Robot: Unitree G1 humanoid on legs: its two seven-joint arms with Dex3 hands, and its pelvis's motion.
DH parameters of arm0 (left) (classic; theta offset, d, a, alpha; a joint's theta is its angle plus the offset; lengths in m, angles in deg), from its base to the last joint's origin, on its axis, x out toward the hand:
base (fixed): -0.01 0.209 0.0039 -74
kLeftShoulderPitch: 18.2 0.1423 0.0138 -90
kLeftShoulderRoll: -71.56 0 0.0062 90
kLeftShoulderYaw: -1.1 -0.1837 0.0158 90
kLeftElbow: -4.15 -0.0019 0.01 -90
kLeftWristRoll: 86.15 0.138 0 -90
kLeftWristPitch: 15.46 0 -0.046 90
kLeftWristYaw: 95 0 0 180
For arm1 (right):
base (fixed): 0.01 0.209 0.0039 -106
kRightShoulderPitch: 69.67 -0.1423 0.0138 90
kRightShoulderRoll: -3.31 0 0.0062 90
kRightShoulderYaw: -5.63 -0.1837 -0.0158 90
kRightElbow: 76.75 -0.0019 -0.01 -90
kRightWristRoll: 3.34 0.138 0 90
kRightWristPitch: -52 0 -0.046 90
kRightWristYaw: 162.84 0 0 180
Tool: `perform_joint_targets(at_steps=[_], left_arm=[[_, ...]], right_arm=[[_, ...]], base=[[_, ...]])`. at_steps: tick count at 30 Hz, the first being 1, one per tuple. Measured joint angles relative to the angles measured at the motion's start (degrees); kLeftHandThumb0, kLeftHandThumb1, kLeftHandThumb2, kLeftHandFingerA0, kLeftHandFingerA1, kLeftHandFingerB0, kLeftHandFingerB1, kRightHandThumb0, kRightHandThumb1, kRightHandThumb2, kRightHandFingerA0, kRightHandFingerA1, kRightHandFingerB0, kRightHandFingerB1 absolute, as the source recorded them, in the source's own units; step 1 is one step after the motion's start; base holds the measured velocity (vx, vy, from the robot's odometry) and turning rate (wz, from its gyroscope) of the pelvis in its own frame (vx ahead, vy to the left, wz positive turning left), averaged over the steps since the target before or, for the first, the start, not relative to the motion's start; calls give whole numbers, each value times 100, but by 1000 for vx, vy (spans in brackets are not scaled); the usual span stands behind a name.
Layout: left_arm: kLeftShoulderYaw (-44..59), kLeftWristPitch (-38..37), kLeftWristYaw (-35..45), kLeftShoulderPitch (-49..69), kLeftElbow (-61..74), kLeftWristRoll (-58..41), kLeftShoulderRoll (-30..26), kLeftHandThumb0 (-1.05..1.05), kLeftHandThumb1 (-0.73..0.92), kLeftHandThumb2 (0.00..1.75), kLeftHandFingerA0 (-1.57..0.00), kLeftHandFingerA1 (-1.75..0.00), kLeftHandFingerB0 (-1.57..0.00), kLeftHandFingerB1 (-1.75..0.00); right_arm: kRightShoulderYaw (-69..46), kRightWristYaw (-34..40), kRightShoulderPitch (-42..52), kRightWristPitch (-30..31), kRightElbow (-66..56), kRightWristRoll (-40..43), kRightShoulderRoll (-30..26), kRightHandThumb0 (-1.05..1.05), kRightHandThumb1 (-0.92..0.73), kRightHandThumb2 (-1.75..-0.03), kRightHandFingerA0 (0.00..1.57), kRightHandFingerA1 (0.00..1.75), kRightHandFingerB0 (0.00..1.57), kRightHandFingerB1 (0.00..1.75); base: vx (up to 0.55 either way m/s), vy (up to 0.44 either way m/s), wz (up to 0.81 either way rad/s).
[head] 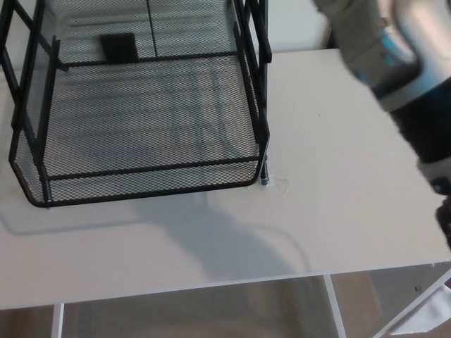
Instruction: The robot walks towards a desk on which a file tray is kept in the middle and a stapler is kept to its right. The robot lifts the stapler using its right hand and places it on the file tray.
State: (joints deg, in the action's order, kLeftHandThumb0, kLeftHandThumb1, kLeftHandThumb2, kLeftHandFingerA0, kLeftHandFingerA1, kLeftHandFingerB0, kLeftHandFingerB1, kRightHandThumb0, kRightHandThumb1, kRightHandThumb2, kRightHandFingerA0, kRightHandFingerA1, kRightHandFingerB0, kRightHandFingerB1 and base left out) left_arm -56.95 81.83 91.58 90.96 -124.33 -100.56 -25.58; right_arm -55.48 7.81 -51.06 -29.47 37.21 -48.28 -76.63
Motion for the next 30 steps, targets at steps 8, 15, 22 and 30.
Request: perform_joint_targets(at_steps=[8,15,22,30], left_arm=[[-125,0,-5,-51,99,31,8,-70,71,105,-48,-59,-31,-51],[-192,-1,-5,-78,24,68,8,-69,90,67,-58,-47,-37,-39],[-217,0,9,-91,54,72,9,-70,90,67,-58,-47,-37,-39],[-259,0,15,-51,187,81,15,-70,89,68,-59,-50,-37,-40]], right_arm=[[380,-255,285,165,316,-4,410,-26,-70,-75,80,154,78,81],[530,-238,1008,330,417,-22,775,-35,-80,-65,77,171,66,122],[407,-224,1370,617,447,10,1093,-30,-82,-69,83,171,60,147],[225,-221,1639,987,492,53,1297,-47,-72,-62,26,55,16,32]], base=[[0,0,0],[0,0,0],[0,0,0],[0,0,0]])
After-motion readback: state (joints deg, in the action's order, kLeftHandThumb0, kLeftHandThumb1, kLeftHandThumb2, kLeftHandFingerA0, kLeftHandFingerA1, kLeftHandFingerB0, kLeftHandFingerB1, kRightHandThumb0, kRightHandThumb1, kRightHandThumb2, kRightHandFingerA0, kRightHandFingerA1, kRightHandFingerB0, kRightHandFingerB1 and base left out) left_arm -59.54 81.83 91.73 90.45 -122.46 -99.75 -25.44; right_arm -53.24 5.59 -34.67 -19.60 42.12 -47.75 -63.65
